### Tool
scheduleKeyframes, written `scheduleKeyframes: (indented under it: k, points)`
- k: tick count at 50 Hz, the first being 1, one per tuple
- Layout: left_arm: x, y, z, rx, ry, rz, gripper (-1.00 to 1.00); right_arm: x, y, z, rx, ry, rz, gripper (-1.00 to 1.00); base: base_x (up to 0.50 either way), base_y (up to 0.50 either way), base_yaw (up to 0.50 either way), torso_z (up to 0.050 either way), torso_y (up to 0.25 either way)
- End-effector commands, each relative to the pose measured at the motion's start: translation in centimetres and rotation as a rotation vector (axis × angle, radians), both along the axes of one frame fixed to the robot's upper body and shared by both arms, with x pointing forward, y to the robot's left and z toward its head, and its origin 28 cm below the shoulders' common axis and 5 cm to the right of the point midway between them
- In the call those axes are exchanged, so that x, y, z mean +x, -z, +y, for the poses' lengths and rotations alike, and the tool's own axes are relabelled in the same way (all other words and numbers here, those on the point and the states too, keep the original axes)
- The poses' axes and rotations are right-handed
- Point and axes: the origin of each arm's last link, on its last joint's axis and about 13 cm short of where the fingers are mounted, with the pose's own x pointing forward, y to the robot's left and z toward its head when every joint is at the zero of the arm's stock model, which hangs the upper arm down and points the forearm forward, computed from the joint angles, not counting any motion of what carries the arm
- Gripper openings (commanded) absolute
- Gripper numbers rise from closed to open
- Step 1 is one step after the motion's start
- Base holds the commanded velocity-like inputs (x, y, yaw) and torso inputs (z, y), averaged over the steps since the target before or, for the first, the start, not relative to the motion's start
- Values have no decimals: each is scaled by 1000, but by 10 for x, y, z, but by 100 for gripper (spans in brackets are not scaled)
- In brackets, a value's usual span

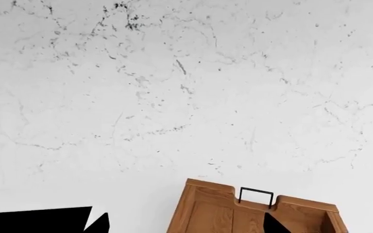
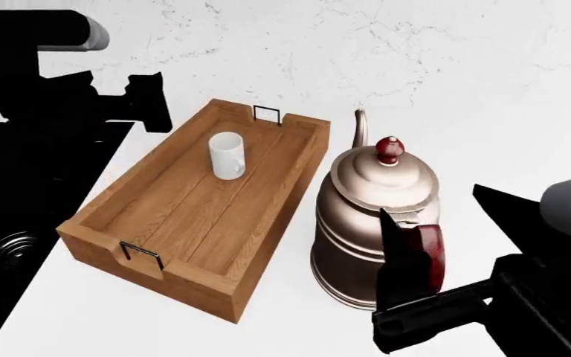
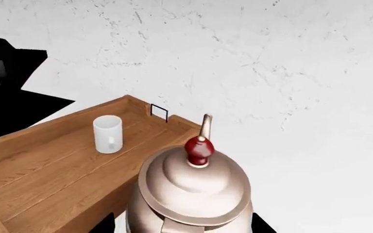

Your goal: Pick the kettle from the counter and place it on the tray. Then pick the mug from the cabinet and place it on the tray. Then close the cabinet doors.

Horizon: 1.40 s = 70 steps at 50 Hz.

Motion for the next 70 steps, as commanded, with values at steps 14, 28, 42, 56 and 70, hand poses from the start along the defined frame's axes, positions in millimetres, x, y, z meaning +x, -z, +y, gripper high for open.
scheduleKeyframes:
  k: [14, 28, 42, 56, 70]
  points:
    - [0, 6, 4, -10, -9, 11, 100, 9, 34, 9, 24, 15, 81, 100, 0, 0, 0, 0, 0]
    - [0, 8, 5, -13, -15, 18, 100, 9, 37, 8, 32, 26, 73, -100, 0, 0, 0, 0, 0]
    - [1, 10, 7, -15, -18, 17, 100, 7, 27, 0, 53, 65, 32, -100, 0, 0, 0, 0, 0]
    - [-1, 7, 10, -22, -29, 9, 100, -4, -14, -14, 67, 157, -85, -100, 0, 0, 0, 0, 0]
    - [-7, 4, 16, -32, -50, 3, 100, -7, -34, -1, 57, 115, -151, -100, 0, 0, 0, 1, 1]
